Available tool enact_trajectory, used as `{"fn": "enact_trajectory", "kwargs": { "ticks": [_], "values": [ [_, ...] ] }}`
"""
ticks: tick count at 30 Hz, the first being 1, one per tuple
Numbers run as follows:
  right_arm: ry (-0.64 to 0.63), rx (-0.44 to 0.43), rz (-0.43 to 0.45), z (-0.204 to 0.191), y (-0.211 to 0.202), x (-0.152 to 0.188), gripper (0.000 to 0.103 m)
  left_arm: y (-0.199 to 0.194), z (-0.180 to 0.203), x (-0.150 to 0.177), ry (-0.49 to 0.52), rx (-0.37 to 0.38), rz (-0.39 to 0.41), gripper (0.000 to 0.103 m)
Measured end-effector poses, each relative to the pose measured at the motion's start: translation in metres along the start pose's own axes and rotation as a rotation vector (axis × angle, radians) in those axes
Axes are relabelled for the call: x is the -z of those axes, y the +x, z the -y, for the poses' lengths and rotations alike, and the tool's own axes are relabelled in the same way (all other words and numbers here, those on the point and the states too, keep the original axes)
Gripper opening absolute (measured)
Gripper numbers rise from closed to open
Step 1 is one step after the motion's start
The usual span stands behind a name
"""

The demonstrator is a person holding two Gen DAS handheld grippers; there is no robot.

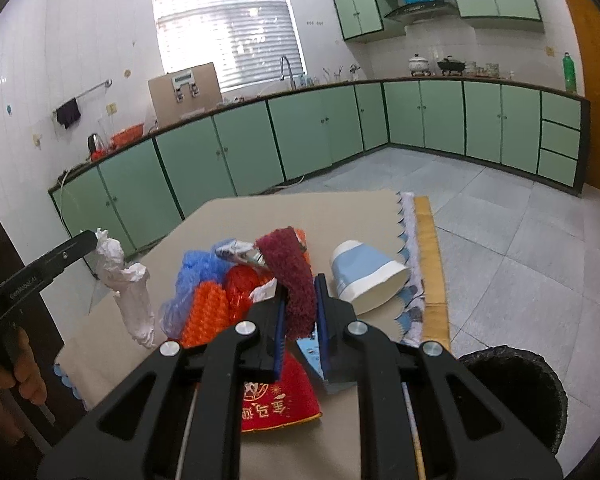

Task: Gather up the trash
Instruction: 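Carry the tissue and pad over the black bin and open both grippers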

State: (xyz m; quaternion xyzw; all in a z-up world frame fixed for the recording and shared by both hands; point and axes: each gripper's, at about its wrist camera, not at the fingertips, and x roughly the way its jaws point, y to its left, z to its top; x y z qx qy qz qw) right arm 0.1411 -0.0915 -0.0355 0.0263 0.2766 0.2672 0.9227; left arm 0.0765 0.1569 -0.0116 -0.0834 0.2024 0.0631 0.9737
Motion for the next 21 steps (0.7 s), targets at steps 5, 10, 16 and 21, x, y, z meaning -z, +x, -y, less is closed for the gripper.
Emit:
{"fn": "enact_trajectory", "kwargs": {
  "ticks": [5, 10, 16, 21],
  "values": [
    [0.025, 0.028, 0.040, 0.019, -0.022, -0.005, 0.012, -0.001, 0.030, -0.013, 0.023, 0.084, 0.031, 0.004],
    [0.045, 0.077, 0.074, 0.040, -0.044, -0.007, 0.012, 0.002, 0.062, -0.023, 0.032, 0.190, 0.044, 0.004],
    [0.087, 0.170, 0.105, 0.080, -0.070, -0.002, 0.012, 0.009, 0.112, -0.029, 0.076, 0.299, 0.060, 0.004],
    [0.117, 0.255, 0.106, 0.119, -0.086, 0.008, 0.012, 0.029, 0.159, -0.019, 0.100, 0.388, 0.024, 0.004]
  ]
}}
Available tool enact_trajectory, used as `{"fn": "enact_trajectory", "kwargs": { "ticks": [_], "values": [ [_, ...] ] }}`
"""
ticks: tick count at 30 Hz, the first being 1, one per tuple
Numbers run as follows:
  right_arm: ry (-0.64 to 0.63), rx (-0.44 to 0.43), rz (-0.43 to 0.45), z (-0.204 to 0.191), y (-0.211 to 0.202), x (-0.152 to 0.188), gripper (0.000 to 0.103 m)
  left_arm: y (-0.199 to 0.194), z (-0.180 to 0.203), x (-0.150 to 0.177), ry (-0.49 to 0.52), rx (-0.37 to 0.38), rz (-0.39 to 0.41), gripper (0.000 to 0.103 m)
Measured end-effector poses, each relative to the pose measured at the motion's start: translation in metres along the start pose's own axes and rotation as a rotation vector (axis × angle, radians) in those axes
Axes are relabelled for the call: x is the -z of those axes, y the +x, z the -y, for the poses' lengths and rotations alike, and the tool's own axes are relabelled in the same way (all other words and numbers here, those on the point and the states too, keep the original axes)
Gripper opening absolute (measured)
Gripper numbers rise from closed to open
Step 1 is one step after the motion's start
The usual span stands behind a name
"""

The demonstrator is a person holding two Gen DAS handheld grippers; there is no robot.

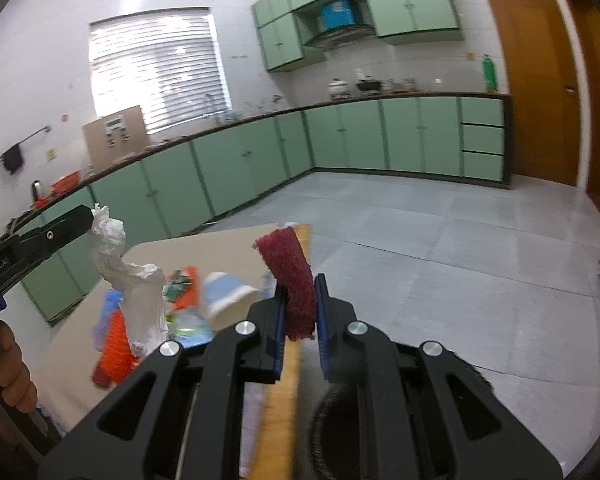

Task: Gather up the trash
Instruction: 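Carry the tissue and pad over the black bin and open both grippers, then return to the table and grasp the blue plastic bag with the left gripper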

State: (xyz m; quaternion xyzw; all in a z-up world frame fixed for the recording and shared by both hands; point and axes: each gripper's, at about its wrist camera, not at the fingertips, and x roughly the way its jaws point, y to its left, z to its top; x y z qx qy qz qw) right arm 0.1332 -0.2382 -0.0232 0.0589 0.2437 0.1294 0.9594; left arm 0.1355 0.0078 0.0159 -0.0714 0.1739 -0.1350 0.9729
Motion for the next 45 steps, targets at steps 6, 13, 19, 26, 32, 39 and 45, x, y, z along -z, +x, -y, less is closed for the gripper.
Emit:
{"fn": "enact_trajectory", "kwargs": {
  "ticks": [6, 13, 19, 26, 32, 39, 45],
  "values": [
    [0.049, 0.106, -0.040, 0.056, 0.006, 0.021, 0.012, 0.052, 0.045, 0.019, 0.022, 0.103, -0.070, 0.004],
    [0.093, 0.182, -0.089, 0.096, 0.017, 0.047, 0.012, 0.105, 0.088, 0.041, 0.060, 0.166, -0.134, 0.004],
    [0.097, 0.226, -0.138, 0.117, 0.031, 0.065, 0.012, 0.139, 0.112, 0.072, 0.070, 0.185, -0.224, 0.004],
    [0.100, 0.254, -0.207, 0.135, 0.052, 0.079, 0.016, 0.172, 0.116, 0.098, 0.074, 0.177, -0.327, 0.005],
    [0.100, 0.276, -0.230, 0.140, 0.060, 0.086, 0.039, 0.178, 0.116, 0.105, 0.070, 0.168, -0.354, 0.030],
    [0.065, 0.351, -0.184, 0.129, 0.053, 0.083, 0.090, 0.164, 0.099, 0.094, 0.034, 0.140, -0.321, 0.053],
    [0.010, 0.366, -0.139, 0.104, 0.047, 0.072, 0.096, 0.122, 0.068, 0.072, 0.028, 0.036, -0.241, 0.065]
  ]
}}
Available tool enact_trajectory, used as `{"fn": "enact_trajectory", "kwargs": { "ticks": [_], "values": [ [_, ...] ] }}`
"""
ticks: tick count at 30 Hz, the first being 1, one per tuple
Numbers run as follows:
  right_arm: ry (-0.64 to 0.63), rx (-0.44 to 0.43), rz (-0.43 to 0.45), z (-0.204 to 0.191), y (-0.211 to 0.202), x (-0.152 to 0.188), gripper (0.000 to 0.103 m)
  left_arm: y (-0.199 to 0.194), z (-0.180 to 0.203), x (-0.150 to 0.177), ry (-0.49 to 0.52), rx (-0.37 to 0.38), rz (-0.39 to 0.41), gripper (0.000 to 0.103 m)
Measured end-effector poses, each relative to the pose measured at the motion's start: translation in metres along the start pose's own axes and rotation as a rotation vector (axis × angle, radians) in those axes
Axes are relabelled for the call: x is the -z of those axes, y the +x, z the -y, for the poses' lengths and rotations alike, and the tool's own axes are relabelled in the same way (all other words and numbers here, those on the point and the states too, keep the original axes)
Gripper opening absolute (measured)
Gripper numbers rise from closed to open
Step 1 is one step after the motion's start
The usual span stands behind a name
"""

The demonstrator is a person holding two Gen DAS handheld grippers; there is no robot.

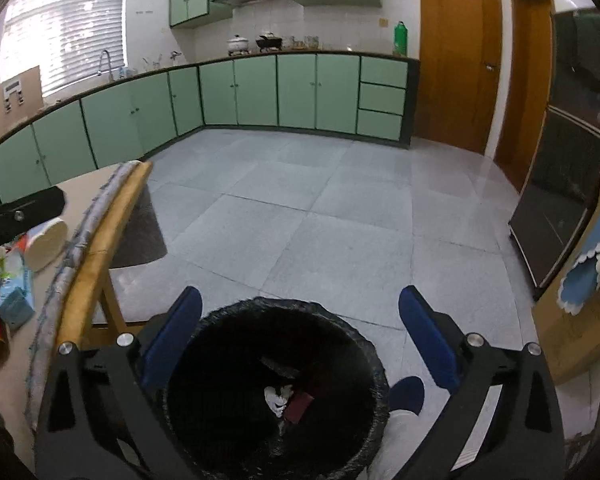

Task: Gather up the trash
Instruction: 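Return to the table and grasp the blue plastic bag with the left gripper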

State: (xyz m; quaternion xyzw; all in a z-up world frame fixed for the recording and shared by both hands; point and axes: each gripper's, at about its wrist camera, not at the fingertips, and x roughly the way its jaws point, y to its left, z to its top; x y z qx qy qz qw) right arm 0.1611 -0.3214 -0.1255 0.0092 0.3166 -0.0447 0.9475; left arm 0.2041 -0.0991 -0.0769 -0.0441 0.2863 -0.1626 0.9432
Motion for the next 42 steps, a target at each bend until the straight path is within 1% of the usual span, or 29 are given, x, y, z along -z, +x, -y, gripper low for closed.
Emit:
{"fn": "enact_trajectory", "kwargs": {
  "ticks": [2, 4, 8, 11, 15, 19, 24, 31, 36, 42],
  "values": [
    [0.000, -0.023, 0.016, -0.008, -0.006, -0.003, 0.097, -0.015, -0.012, -0.002, -0.004, -0.037, 0.021, 0.067],
    [0.003, -0.056, 0.035, -0.017, -0.014, -0.006, 0.097, -0.037, -0.029, -0.002, -0.010, -0.094, 0.047, 0.069],
    [-0.005, -0.139, 0.066, -0.047, -0.029, -0.013, 0.097, -0.068, -0.062, 0.002, -0.043, -0.178, 0.070, 0.069],
    [-0.023, -0.200, 0.078, -0.073, -0.037, -0.019, 0.097, -0.096, -0.091, 0.008, -0.064, -0.275, 0.094, 0.069],
    [-0.050, -0.264, 0.093, -0.105, -0.046, -0.020, 0.097, -0.125, -0.123, 0.019, -0.089, -0.384, 0.112, 0.069],
    [-0.083, -0.323, 0.100, -0.138, -0.049, -0.022, 0.097, -0.144, -0.150, 0.032, -0.114, -0.460, 0.112, 0.069],
    [-0.123, -0.373, 0.106, -0.172, -0.048, -0.026, 0.097, -0.155, -0.177, 0.045, -0.151, -0.500, 0.102, 0.069],
    [-0.145, -0.399, 0.103, -0.201, -0.040, -0.032, 0.097, -0.140, -0.203, 0.057, -0.200, -0.509, 0.059, 0.069],
    [-0.180, -0.394, 0.109, -0.215, -0.033, -0.036, 0.097, -0.125, -0.220, 0.055, -0.219, -0.514, 0.050, 0.069],
    [-0.175, -0.393, 0.107, -0.225, -0.016, -0.051, 0.097, -0.106, -0.243, 0.044, -0.260, -0.513, 0.032, 0.069]
  ]
}}
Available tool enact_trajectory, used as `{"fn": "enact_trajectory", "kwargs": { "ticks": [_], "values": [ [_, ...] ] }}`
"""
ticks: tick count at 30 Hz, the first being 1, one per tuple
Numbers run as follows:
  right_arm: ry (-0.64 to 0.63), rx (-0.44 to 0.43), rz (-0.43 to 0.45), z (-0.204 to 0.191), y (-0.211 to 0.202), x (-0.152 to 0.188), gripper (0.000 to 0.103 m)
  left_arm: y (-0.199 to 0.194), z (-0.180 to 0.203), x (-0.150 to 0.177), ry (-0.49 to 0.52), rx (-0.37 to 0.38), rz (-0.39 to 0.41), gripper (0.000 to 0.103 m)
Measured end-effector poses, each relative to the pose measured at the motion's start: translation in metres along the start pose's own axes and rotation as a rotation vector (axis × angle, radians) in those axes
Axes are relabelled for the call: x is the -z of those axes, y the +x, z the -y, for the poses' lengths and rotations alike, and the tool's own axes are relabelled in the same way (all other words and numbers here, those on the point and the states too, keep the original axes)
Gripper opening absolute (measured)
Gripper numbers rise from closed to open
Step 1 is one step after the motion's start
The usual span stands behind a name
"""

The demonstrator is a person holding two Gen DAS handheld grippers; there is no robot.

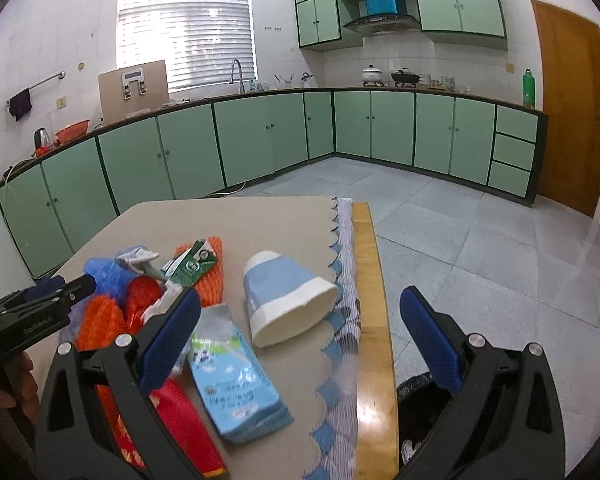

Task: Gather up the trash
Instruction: 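Return to the table and grasp the blue plastic bag with the left gripper, then grasp the white-green milk carton with the right gripper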

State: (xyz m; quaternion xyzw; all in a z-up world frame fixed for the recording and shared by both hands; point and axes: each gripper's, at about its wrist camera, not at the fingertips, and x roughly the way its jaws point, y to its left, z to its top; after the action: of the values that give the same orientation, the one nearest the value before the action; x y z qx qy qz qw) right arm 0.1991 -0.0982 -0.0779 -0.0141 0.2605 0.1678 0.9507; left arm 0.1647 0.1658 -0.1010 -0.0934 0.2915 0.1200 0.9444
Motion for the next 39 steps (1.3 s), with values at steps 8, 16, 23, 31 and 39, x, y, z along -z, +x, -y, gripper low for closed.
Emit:
{"fn": "enact_trajectory", "kwargs": {
  "ticks": [8, 16, 23, 31, 39],
  "values": [
    [-0.027, -0.024, -0.039, -0.005, 0.031, -0.006, 0.097, 0.029, -0.012, -0.003, -0.043, 0.026, -0.074, 0.060],
    [-0.030, -0.049, -0.088, -0.011, 0.053, -0.012, 0.097, 0.034, -0.022, -0.007, -0.094, 0.088, -0.088, 0.037],
    [-0.058, -0.100, -0.062, -0.032, 0.051, -0.024, 0.097, 0.020, -0.030, -0.018, -0.100, 0.097, -0.056, 0.031],
    [-0.088, -0.175, -0.054, -0.074, 0.052, -0.032, 0.097, 0.007, -0.045, -0.033, -0.078, 0.026, -0.008, 0.030],
    [-0.138, -0.215, -0.076, -0.120, 0.063, -0.040, 0.097, 0.003, -0.070, -0.033, -0.108, -0.023, -0.007, 0.029]
  ]
}}
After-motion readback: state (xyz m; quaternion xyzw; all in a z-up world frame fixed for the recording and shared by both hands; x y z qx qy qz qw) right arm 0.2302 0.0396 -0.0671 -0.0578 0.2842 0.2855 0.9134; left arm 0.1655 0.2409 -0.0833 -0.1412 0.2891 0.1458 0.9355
